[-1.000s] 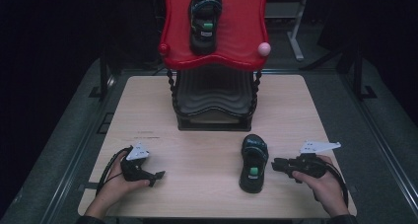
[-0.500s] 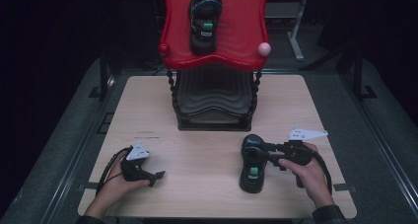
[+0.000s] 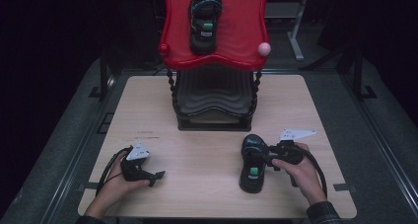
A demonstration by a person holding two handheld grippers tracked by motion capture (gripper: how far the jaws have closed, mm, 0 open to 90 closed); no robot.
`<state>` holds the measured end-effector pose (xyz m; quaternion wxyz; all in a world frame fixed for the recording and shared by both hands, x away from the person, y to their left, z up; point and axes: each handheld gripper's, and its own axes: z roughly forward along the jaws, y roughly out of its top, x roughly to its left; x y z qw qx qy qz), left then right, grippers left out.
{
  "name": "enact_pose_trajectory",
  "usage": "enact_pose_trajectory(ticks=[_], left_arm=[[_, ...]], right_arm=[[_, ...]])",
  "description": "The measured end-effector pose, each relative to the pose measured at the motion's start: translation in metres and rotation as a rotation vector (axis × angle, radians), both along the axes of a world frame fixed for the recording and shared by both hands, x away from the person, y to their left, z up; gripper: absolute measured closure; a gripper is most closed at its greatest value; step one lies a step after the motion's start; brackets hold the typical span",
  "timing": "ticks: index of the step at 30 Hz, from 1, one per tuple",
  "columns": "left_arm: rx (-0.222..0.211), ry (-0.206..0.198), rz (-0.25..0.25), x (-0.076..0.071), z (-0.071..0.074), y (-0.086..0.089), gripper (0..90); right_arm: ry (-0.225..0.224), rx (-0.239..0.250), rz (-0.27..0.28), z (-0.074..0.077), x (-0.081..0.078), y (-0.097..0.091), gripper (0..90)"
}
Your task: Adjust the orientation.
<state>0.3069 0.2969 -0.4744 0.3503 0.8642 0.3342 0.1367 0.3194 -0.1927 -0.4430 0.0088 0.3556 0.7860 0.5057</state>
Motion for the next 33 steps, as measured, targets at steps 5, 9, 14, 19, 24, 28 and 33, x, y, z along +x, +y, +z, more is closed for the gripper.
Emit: enact_pose_trajectory(ticks=[5, 9, 14, 19, 24, 28, 33], left_arm=[[0.000, 0.000, 0.000, 0.000, 0.000, 0.000, 0.0], [0.000, 0.000, 0.000, 0.000, 0.000, 0.000, 0.0], [0.000, 0.000, 0.000, 0.000, 0.000, 0.000, 0.0], [0.000, 0.000, 0.000, 0.000, 0.000, 0.000, 0.0], [0.001, 0.001, 0.000, 0.000, 0.000, 0.000, 0.0], [0.001, 0.001, -0.001, 0.000, 0.000, 0.000, 0.0], [0.001, 0.001, -0.001, 0.000, 0.000, 0.000, 0.0]], right_arm=[[-0.006, 0.025, 0.001, 0.000, 0.001, -0.002, 64.9], [-0.002, 0.038, 0.006, 0.001, 0.001, -0.003, 65.9], [-0.006, 0.038, 0.013, 0.003, 0.000, -0.004, 66.4], [-0.022, 0.056, 0.006, 0.010, -0.001, -0.009, 66.5], [-0.049, 0.076, -0.014, 0.024, -0.003, -0.017, 66.7], [-0.070, 0.096, -0.025, 0.037, -0.003, -0.023, 66.8], [-0.111, 0.125, -0.040, 0.055, 0.000, -0.030, 66.9]])
